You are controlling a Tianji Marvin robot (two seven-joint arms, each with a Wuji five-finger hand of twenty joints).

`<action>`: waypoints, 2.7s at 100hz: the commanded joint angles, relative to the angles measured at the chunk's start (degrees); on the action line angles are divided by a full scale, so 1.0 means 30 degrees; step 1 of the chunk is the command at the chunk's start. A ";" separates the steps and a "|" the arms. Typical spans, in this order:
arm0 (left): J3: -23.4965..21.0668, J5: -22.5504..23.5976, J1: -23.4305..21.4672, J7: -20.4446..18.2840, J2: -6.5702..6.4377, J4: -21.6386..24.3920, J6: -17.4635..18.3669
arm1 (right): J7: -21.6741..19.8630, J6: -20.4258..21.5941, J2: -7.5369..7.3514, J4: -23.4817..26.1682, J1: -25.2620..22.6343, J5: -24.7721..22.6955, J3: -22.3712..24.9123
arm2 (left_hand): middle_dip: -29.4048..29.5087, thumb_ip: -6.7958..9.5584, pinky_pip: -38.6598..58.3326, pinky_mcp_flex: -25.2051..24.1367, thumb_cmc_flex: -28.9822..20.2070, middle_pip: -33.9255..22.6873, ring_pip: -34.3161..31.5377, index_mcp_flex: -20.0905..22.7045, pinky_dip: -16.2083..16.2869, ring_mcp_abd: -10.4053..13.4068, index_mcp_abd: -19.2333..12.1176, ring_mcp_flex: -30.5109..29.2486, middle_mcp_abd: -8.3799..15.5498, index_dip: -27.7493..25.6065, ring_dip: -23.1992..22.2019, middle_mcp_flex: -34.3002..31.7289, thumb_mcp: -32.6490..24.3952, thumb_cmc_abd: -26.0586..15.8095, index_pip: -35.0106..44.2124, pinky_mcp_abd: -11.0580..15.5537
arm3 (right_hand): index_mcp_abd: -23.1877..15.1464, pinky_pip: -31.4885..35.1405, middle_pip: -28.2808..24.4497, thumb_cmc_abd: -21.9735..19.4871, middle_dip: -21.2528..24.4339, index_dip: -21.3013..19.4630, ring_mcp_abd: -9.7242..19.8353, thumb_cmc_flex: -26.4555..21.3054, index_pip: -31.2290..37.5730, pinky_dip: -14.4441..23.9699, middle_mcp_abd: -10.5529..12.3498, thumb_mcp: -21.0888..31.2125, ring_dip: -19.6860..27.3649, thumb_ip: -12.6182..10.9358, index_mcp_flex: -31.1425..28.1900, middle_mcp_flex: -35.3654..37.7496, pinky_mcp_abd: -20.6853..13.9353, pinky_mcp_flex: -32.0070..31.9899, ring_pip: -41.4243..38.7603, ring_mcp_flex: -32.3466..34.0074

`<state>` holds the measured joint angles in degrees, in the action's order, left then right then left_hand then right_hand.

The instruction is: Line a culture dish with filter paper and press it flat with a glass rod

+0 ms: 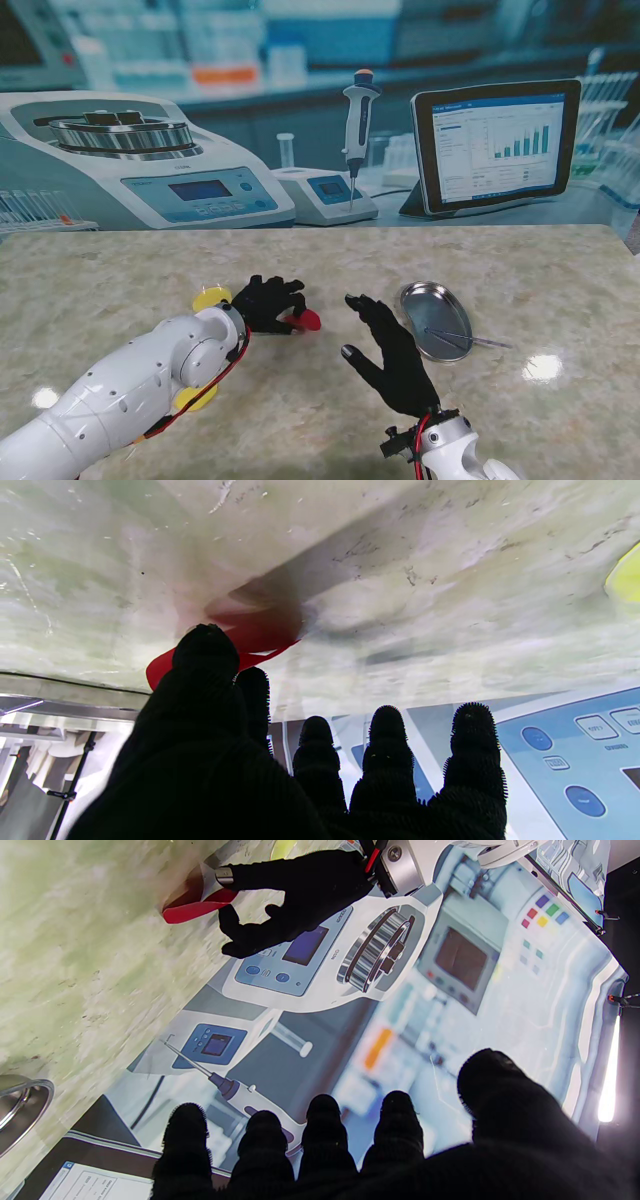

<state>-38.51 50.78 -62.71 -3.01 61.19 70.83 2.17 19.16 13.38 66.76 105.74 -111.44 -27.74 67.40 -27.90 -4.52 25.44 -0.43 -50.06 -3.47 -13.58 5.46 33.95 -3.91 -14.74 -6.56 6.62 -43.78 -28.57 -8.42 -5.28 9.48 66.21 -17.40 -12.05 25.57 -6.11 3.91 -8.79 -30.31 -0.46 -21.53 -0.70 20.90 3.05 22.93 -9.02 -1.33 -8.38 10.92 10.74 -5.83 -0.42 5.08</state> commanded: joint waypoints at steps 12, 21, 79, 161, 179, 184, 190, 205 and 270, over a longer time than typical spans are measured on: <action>-0.0299 0.0071 -0.0279 0.0278 0.0082 0.0340 0.0088 | 0.0010 -0.0066 0.0096 0.0103 -0.0125 0.0045 -0.0067 | -0.0745 0.0711 -0.0215 -0.0296 -0.2188 -0.0116 -0.0388 -0.0893 -0.0084 0.0383 -0.0603 0.0485 0.0530 0.0344 -0.0280 0.0328 0.1425 -0.0752 0.1161 0.0193 | -0.0560 0.0198 -0.0183 -0.0375 0.0082 0.0056 0.0803 -0.0407 -0.0099 -0.0170 0.0667 -0.0427 -0.0241 -0.0110 0.0141 -0.0332 -0.0565 -0.0220 -0.0298 -0.0026; -0.0368 0.0085 -0.0350 0.0324 0.0091 0.0422 0.0052 | -0.0005 -0.0063 0.0093 0.0109 -0.0132 0.0048 -0.0065 | -0.0983 0.0633 -0.0258 -0.0314 -0.2587 -0.0267 -0.0640 -0.0885 -0.0090 0.0354 -0.0623 0.0491 0.0542 0.0441 -0.0399 0.0380 0.1447 -0.0922 0.1201 0.0240 | -0.0569 0.0201 -0.0186 -0.0372 0.0082 0.0054 0.0836 -0.0401 -0.0095 -0.0170 0.0673 -0.0435 -0.0241 -0.0113 0.0144 -0.0332 -0.0565 -0.0220 -0.0299 -0.0027; -0.1023 0.0151 -0.0910 0.1113 0.0255 0.0904 -0.0489 | -0.0048 -0.0064 0.0085 0.0136 -0.0151 0.0063 -0.0041 | -0.1567 0.0782 -0.0017 -0.0312 -0.4898 -0.2392 -0.2651 0.2314 0.0166 0.0121 -0.1207 0.0301 0.0693 -0.0188 -0.1358 -0.0467 0.1900 -0.1465 0.0760 0.0353 | -0.0552 0.0221 -0.0214 -0.0384 0.0086 0.0004 0.0805 -0.0399 -0.0073 -0.0180 0.0668 -0.0458 -0.0245 -0.0133 0.0153 -0.0340 -0.0563 -0.0226 -0.0306 -0.0026; -0.4158 0.0993 -0.2764 0.1481 0.0114 0.2816 -0.0387 | -0.0031 -0.0066 0.0083 0.0149 -0.0159 0.0026 -0.0060 | -0.1742 0.0840 0.0560 -0.0482 -0.4655 -0.4349 -0.3406 0.3557 0.0126 0.0071 -0.0906 0.0284 0.0639 -0.2010 -0.1311 -0.0837 0.0536 -0.0419 0.0761 0.0301 | -0.0547 0.0212 -0.0192 -0.0364 0.0094 -0.0025 0.0808 -0.0364 -0.0078 -0.0217 0.0665 -0.0463 -0.0237 -0.0127 0.0152 -0.0338 -0.0569 -0.0223 -0.0287 -0.0041; -0.5674 0.1398 -0.3527 0.1173 -0.0031 0.3198 -0.0537 | -0.0016 -0.0043 0.0085 0.0147 -0.0157 0.0020 -0.0061 | -0.1719 0.0788 0.0424 -0.0619 -0.4710 -0.4156 -0.3148 0.3383 0.0054 0.0066 -0.1074 0.0354 0.0553 -0.2073 -0.1205 -0.0721 0.0651 -0.0618 0.0680 0.0355 | -0.0542 0.0213 -0.0187 -0.0381 0.0094 -0.0023 0.0813 -0.0360 -0.0083 -0.0221 0.0672 -0.0457 -0.0236 -0.0125 0.0152 -0.0349 -0.0569 -0.0223 -0.0285 -0.0031; -0.6072 0.1540 -0.3691 0.1187 -0.0061 0.3220 -0.0551 | -0.0033 -0.0033 0.0083 0.0144 -0.0154 0.0031 -0.0068 | -0.1730 0.0788 0.0407 -0.0619 -0.4734 -0.4131 -0.3114 0.3384 0.0046 0.0051 -0.1085 0.0345 0.0553 -0.2081 -0.1199 -0.0720 0.0677 -0.0617 0.0676 0.0361 | -0.0526 0.0214 -0.0191 -0.0377 0.0093 -0.0022 0.0808 -0.0374 -0.0085 -0.0222 0.0686 -0.0450 -0.0236 -0.0127 0.0153 -0.0335 -0.0569 -0.0223 -0.0284 -0.0034; -0.6559 0.1819 -0.3871 0.1207 -0.0114 0.3230 -0.0527 | -0.0059 -0.0027 0.0075 0.0144 -0.0152 0.0027 -0.0076 | -0.1764 0.0790 0.0383 -0.0610 -0.4753 -0.4097 -0.3080 0.3362 0.0039 0.0038 -0.1136 0.0337 0.0530 -0.2080 -0.1207 -0.0712 0.0730 -0.0654 0.0648 0.0353 | -0.0524 0.0214 -0.0186 -0.0390 0.0094 -0.0020 0.0817 -0.0351 -0.0087 -0.0223 0.0673 -0.0461 -0.0234 -0.0122 0.0156 -0.0348 -0.0569 -0.0223 -0.0277 -0.0042; -0.7698 0.2200 -0.4288 0.1361 -0.0174 0.3186 -0.0613 | -0.0057 -0.0047 0.0077 0.0149 -0.0143 0.0020 -0.0090 | -0.1815 0.0809 0.0327 -0.0626 -0.4822 -0.4001 -0.3026 0.3344 0.0034 0.0029 -0.1217 0.0349 0.0500 -0.2072 -0.1243 -0.0680 0.0821 -0.0698 0.0616 0.0342 | -0.0531 0.0217 -0.0189 -0.0369 0.0092 -0.0012 0.0808 -0.0370 -0.0090 -0.0225 0.0658 -0.0455 -0.0238 -0.0121 0.0151 -0.0341 -0.0571 -0.0222 -0.0282 -0.0034; -0.8396 0.1786 -0.3620 0.1959 -0.0092 0.0814 -0.2696 | -0.0128 -0.0198 0.0054 0.0112 -0.0040 -0.0046 -0.0262 | -0.2135 0.0832 -0.0258 -0.0917 -0.5130 -0.3024 -0.2102 0.2430 0.0098 0.0096 -0.1147 0.0545 0.0395 -0.1974 -0.1333 -0.0243 0.1478 -0.1465 0.0808 0.0428 | -0.0520 0.0222 -0.0172 -0.0388 0.0095 0.0026 0.0812 -0.0346 -0.0102 -0.0235 0.0675 -0.0458 -0.0237 -0.0114 0.0154 -0.0348 -0.0583 -0.0219 -0.0275 -0.0036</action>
<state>-63.79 56.37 -73.93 2.60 60.99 74.05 -5.43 18.93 13.10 66.74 105.83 -111.25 -27.87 66.85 -33.03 -3.98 25.45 -1.99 -61.30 -13.68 -21.27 13.95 33.95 -3.89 -17.14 -6.56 7.28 -48.88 -32.47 -10.20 -1.75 7.78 67.58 -17.30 -12.05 25.92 -6.19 3.92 -8.79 -30.31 -0.46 -22.17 -0.69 20.90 3.05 22.52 -9.02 -1.33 -8.38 10.92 10.74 -5.83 -0.42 5.08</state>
